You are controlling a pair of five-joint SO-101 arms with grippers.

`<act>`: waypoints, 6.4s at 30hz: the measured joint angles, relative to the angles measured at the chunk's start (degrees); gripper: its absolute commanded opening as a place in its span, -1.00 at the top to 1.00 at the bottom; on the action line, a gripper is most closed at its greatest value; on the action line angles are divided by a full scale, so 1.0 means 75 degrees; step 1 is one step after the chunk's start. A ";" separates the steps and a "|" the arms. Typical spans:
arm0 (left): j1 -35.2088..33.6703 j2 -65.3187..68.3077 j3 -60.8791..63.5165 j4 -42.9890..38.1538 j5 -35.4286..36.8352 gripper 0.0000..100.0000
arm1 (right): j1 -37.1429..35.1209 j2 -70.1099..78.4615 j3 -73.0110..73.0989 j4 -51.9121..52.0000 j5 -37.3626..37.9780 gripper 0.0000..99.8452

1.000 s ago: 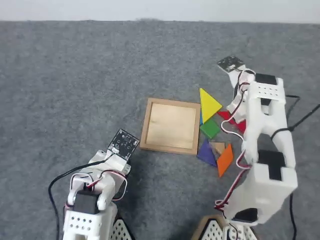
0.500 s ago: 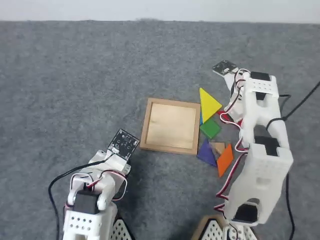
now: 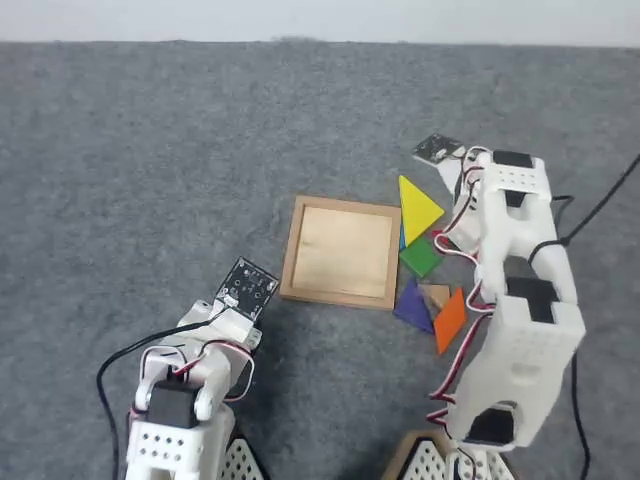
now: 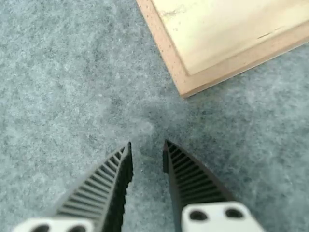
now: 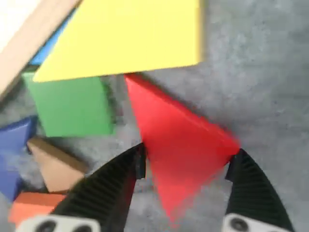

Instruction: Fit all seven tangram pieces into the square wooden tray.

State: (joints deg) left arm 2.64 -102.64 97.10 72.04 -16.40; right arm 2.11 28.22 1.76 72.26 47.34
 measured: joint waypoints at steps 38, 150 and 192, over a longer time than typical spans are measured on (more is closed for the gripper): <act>0.0000 0.0000 0.0000 0.0000 0.0000 0.80 | -0.0445 -0.0832 0.0504 0.0059 0.1512 0.31; 0.0000 0.0000 0.0000 0.0000 0.0000 0.80 | 0.0281 -0.0059 -0.0246 -0.0293 -0.3716 0.60; 0.0000 0.0000 0.0000 0.0000 0.0000 0.80 | 0.0293 -0.0996 -0.2086 0.1043 -0.3130 0.59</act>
State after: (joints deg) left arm 2.64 -102.64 97.10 72.04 -16.40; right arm 4.31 20.75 -13.89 80.09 23.87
